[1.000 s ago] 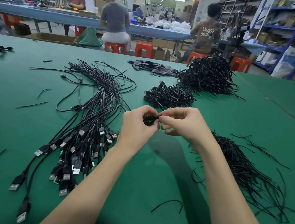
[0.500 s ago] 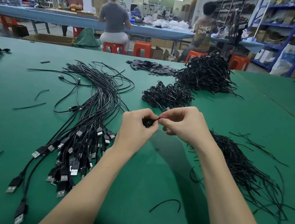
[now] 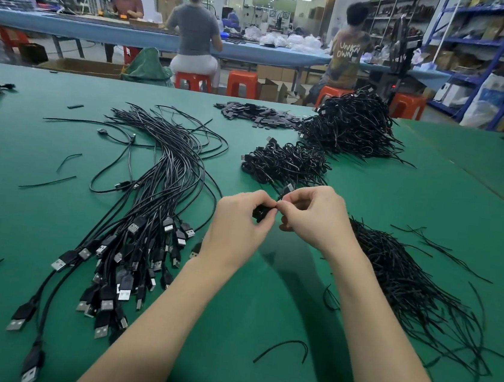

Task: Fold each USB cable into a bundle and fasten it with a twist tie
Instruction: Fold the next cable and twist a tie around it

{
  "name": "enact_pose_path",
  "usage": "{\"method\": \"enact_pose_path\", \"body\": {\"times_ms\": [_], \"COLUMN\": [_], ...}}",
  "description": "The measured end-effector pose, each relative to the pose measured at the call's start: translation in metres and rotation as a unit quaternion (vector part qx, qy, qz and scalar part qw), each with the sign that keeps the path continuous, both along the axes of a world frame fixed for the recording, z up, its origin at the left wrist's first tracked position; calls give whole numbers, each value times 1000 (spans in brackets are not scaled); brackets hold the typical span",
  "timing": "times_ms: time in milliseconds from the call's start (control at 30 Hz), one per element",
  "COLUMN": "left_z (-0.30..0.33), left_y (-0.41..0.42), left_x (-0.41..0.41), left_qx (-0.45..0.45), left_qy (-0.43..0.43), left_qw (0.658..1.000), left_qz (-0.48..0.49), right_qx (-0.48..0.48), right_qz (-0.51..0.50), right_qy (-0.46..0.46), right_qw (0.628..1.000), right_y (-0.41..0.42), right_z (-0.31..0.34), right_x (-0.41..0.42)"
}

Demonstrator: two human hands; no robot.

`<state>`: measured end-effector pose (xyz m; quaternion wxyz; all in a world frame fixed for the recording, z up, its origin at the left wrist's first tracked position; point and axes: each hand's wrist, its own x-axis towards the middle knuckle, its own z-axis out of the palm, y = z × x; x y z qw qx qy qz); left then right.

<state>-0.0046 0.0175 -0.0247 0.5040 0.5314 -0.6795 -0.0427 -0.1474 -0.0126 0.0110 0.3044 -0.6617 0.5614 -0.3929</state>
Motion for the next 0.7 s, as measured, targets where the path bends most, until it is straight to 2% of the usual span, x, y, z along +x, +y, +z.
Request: {"method": "enact_pose_path", "body": {"times_ms": [33,67,100,167,200,233,267,300,333,400,433,467,500,533,567,600,633,667,700], "left_z": [3,7,11,17,19,18,16,13,10,6,6,5,5,5,6,7,8,9,10], "left_y": [-2,-4,-7,-10,-11,-11,-12,-12,-13,-12,-10,-9,-8,-6,-5,-5,-5,-5,-6], "left_x": [0,0,0,0,3,7,9,10,9,3,0,-3,-4,-5,-4,-2,-1,-1,-1], "left_qx": [40,93,155,259,292,316,329,329,315,237,172,101,37,-8,-31,-29,-6,33,84], "left_qy": [43,124,243,488,551,584,601,603,581,495,447,390,322,242,178,154,178,248,340], "left_qw": [998,987,955,820,762,722,698,695,724,824,870,908,938,963,977,980,975,956,922], "left_qz": [-17,-38,-71,-148,-174,-193,-209,-214,-198,-139,-118,-114,-118,-116,-116,-121,-135,-153,-168], "right_qx": [-15,-40,-71,-128,-148,-161,-165,-157,-135,-57,4,84,180,274,345,380,387,366,315], "right_qz": [3,7,13,37,51,61,67,70,69,67,74,87,103,116,125,133,142,149,149], "right_qy": [16,25,30,27,20,10,0,-17,-48,-158,-234,-323,-421,-513,-579,-604,-591,-533,-443], "right_qw": [1000,999,997,991,987,985,984,985,987,984,969,939,883,805,728,688,693,748,826], "right_y": [0,0,0,0,0,0,0,0,0,0,1,2,2,2,3,4,5,5,3], "right_z": [-2,-3,-5,-8,-8,-10,-12,-14,-16,-19,-19,-17,-15,-13,-12,-11,-10,-8,-6], "right_x": [-2,-5,-6,-6,-4,-2,0,2,5,6,6,4,1,-3,-7,-10,-12,-13,-13]}}
